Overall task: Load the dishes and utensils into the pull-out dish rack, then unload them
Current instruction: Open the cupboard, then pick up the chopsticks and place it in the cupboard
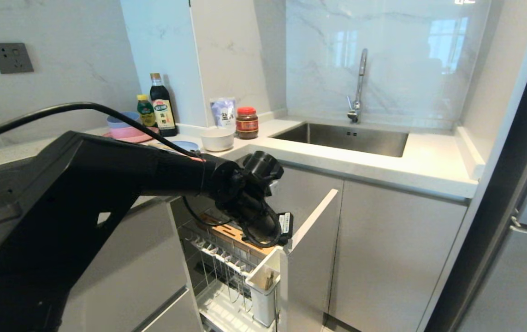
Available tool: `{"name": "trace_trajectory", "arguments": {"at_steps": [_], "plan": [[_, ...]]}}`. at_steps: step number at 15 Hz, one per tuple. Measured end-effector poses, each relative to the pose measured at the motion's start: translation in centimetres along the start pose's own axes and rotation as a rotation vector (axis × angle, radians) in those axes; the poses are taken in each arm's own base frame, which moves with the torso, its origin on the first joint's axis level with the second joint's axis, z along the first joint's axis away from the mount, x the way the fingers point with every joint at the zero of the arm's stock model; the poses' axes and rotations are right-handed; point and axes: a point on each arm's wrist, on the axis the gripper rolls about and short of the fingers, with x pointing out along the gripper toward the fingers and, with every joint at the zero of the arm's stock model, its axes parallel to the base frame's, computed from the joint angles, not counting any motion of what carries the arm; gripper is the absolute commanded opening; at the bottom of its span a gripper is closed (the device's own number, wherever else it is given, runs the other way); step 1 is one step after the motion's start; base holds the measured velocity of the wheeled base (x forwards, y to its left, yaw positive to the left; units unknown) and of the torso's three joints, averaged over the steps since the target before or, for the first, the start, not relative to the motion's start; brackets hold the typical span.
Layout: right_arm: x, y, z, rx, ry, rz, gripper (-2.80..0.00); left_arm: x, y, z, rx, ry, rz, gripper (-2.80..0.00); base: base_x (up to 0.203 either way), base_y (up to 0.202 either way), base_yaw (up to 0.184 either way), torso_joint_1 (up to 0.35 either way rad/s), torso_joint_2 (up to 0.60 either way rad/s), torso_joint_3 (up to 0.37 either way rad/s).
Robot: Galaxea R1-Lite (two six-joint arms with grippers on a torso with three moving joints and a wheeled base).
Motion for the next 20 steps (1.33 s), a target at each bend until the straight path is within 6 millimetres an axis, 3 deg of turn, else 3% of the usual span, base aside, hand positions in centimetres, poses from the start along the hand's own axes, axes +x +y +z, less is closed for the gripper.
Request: {"name": "trace_trajectory", "arguments": {"at_steps": [8, 11, 13, 16, 18, 20], "plan": [[0.0, 0.0, 0.0, 0.0, 0.0, 0.0, -2.8, -0.3, 0.2, 0.2, -0.003, -0.003, -0.012, -2.8, 0.0, 0.0, 0.0, 0.0, 0.0, 0.0], [0.0, 0.0, 0.0, 0.0, 0.0, 0.0, -2.8, -2.4, 1.7, 1.6, -0.035, -0.086, 0.019, -2.8, 0.0, 0.0, 0.0, 0.0, 0.0, 0.0], [0.0, 0.0, 0.0, 0.0, 0.0, 0.0, -2.8, -5.4, 2.8, 2.6, -0.055, -0.173, 0.04, -2.8, 0.0, 0.0, 0.0, 0.0, 0.0, 0.0], [0.0, 0.0, 0.0, 0.0, 0.0, 0.0, -2.8, -12.4, 2.8, 2.6, -0.033, -0.328, 0.024, -2.8, 0.0, 0.0, 0.0, 0.0, 0.0, 0.0], [0.0, 0.0, 0.0, 0.0, 0.0, 0.0, -2.8, -18.6, 2.7, 1.1, 0.025, -0.45, 0.02, -2.8, 0.0, 0.0, 0.0, 0.0, 0.0, 0.0], [0.0, 0.0, 0.0, 0.0, 0.0, 0.0, -2.8, -24.9, 2.9, -2.0, 0.127, -0.577, 0.035, -2.8, 0.0, 0.0, 0.0, 0.0, 0.0, 0.0]]}}
